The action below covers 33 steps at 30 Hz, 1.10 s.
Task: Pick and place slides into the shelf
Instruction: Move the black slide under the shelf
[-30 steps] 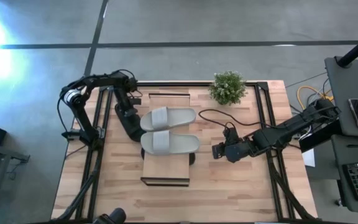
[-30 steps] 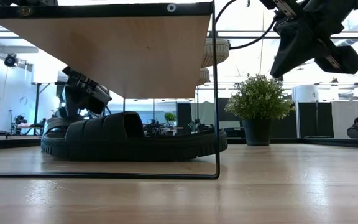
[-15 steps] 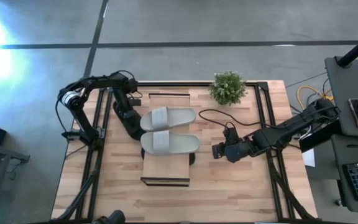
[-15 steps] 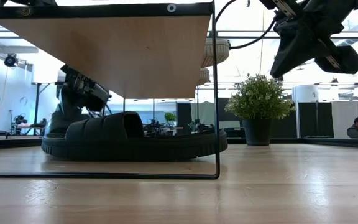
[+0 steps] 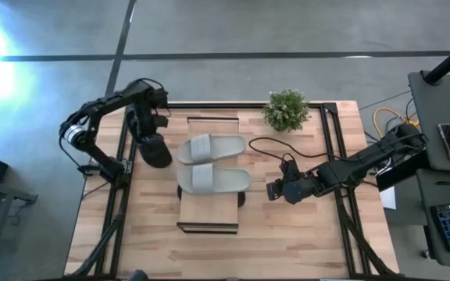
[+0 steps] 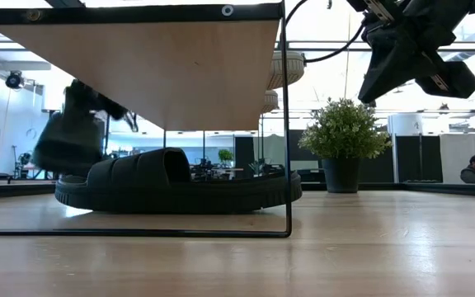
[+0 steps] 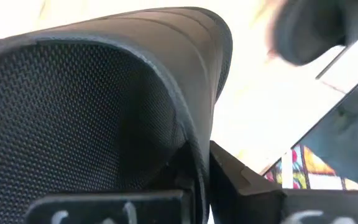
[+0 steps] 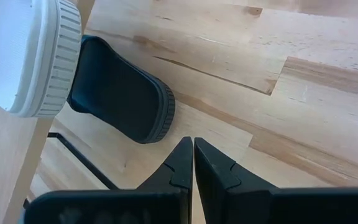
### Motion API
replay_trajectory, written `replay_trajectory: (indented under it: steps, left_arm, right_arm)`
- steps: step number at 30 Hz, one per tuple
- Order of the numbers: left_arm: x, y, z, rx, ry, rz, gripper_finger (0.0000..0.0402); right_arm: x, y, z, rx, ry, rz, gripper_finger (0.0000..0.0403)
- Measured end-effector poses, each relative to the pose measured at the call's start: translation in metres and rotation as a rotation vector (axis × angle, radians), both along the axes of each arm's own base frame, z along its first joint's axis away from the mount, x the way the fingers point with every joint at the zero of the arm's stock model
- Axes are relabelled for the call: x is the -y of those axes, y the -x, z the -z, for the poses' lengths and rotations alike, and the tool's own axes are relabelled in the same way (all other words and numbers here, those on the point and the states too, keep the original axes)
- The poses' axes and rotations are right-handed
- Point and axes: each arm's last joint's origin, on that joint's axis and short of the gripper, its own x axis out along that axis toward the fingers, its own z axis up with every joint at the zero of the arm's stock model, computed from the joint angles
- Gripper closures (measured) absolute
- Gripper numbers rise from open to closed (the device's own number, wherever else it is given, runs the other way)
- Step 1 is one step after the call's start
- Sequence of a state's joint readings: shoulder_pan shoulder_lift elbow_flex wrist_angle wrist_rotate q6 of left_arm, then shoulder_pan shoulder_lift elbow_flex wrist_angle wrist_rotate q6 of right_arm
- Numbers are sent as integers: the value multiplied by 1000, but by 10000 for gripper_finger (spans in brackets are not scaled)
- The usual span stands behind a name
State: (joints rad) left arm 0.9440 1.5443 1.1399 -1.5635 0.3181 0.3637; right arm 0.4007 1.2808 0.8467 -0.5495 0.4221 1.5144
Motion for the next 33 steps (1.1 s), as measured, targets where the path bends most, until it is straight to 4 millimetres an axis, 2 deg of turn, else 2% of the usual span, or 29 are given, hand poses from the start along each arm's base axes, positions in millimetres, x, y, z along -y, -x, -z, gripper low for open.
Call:
replay_trajectory:
  steps: [5, 10, 12, 17, 23, 25, 29, 33]
  left_arm:
    - [10, 0, -37, 35, -146, -56, 401]
    - [15, 9, -80, -64, -456, -148, 401]
    - [18, 12, -98, -14, -570, -203, 401]
    - [32, 18, -143, 312, -757, -316, 401]
    - [61, 16, -193, 941, -836, -301, 401]
    - [71, 15, -207, 1095, -833, -280, 401]
    - [88, 2, -219, 1270, -775, -177, 401]
    - [104, -25, -214, 1303, -664, -47, 401]
  right_arm:
    - [0, 0, 0, 0, 1, 0, 394]
    - [1, 0, 0, 7, 14, 12, 394]
    - [1, 0, 0, 14, 27, 23, 394]
    - [3, -1, -1, 39, 72, 67, 394]
    - [5, -1, -4, 104, 131, 167, 394]
    - [4, -3, -10, 136, 156, 190, 394]
    - [3, -4, -30, 206, 214, 206, 394]
    - [3, -8, -55, 254, 272, 182, 394]
